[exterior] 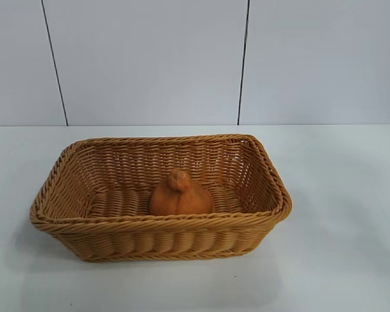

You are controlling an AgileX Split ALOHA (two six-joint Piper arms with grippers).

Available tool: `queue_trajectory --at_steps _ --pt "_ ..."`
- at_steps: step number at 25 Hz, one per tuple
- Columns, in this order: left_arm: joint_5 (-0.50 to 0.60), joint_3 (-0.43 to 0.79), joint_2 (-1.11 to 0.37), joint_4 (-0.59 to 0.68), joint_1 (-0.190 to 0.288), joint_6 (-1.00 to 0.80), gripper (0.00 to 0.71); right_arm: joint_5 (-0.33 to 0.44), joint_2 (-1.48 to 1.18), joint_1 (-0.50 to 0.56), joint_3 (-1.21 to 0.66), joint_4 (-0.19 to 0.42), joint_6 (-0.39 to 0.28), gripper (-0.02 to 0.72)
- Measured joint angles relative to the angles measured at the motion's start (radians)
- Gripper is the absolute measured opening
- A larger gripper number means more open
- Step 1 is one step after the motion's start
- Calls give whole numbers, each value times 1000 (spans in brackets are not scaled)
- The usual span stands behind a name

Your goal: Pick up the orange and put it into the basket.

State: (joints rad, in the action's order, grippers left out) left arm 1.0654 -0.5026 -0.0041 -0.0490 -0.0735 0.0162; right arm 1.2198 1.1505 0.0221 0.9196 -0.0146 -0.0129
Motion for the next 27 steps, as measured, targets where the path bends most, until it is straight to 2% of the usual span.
queue_trajectory --at_steps 3,10,17,21,27 --pt "0 0 0 0 0 0 665 -7 -177 0 -133 0 31 641" --pt "0 0 0 0 0 0 665 -179 -600 0 -393 0 71 641" --pt "0 0 0 0 0 0 665 -197 -932 0 -425 0 81 641" --pt "0 0 0 0 0 0 665 -199 -1102 0 -429 -19 81 641" --pt "0 0 0 0 0 0 665 -192 -1157 0 -428 -33 81 641"
